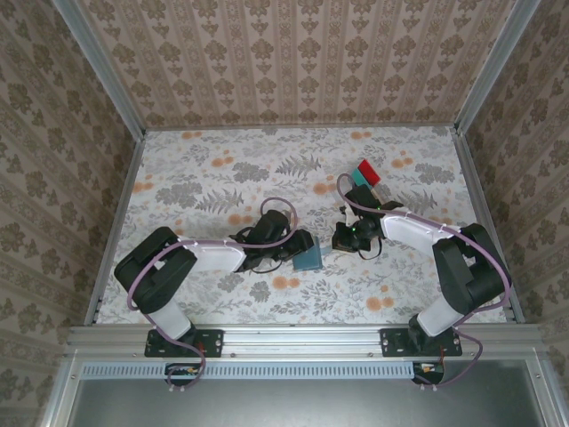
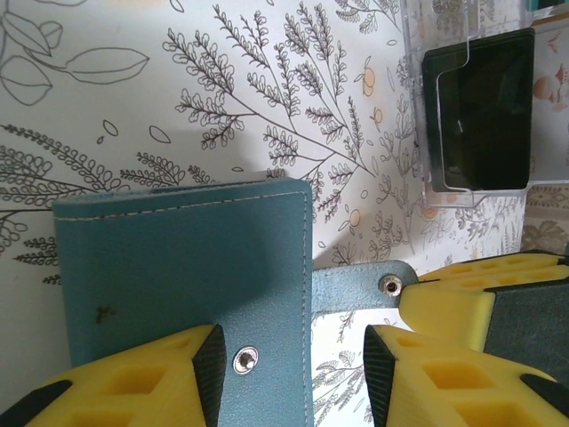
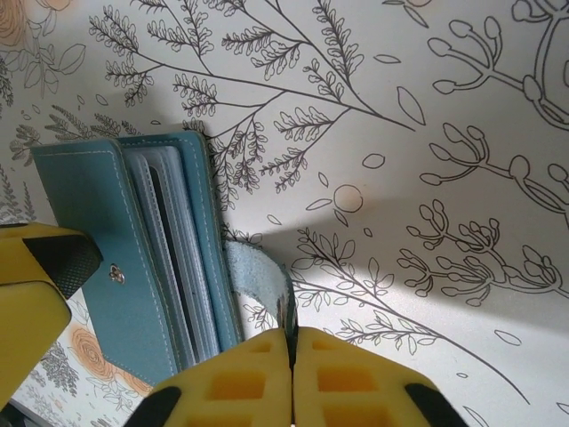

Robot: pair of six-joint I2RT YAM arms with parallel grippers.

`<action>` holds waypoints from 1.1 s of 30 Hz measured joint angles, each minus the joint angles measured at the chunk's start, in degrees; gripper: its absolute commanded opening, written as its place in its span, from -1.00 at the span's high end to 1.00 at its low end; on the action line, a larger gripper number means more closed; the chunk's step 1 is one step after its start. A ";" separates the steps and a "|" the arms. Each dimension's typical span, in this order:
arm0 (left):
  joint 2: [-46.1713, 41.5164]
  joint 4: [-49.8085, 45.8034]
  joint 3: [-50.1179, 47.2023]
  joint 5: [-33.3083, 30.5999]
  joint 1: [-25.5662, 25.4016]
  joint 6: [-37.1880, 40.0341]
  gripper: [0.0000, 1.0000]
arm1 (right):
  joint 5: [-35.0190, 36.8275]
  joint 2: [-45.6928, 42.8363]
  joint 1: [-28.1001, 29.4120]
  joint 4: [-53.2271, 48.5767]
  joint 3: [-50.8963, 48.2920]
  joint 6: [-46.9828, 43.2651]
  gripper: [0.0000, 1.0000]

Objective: Put the credit cards into the card holder
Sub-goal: Close the button on the card holder.

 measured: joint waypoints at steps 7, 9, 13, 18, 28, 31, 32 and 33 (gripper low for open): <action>-1.20 -5.68 1.53 -1.01 -0.50 2.84 0.01 | -0.35 -0.02 0.00 0.09 0.00 -1.03 1.00; -2.25 -8.02 1.53 -1.51 -0.52 3.78 -0.02 | -0.90 -0.04 0.00 0.24 0.00 -1.40 1.00; -3.89 -11.23 1.55 -2.47 -0.52 5.55 -0.04 | -1.62 -0.07 0.00 0.28 0.00 -2.12 1.00; -6.08 -14.82 1.55 -4.15 -0.52 6.93 -0.05 | -2.56 -0.17 0.00 0.85 0.00 -2.49 1.00; -5.73 -18.99 1.55 -6.86 -0.52 7.54 0.08 | -3.48 -0.61 0.00 1.55 0.00 -2.49 1.00; -4.28 -19.02 1.55 -6.88 -0.76 7.54 0.11 | -4.15 -0.66 0.00 1.66 0.00 -2.47 1.00; -3.87 -18.97 1.57 -6.86 -0.85 7.54 0.13 | -4.39 -0.74 0.00 1.75 0.00 -2.49 1.00; -3.37 -18.93 1.68 -6.84 -0.85 7.54 0.15 | -4.70 -0.90 0.00 1.90 0.00 -2.49 1.00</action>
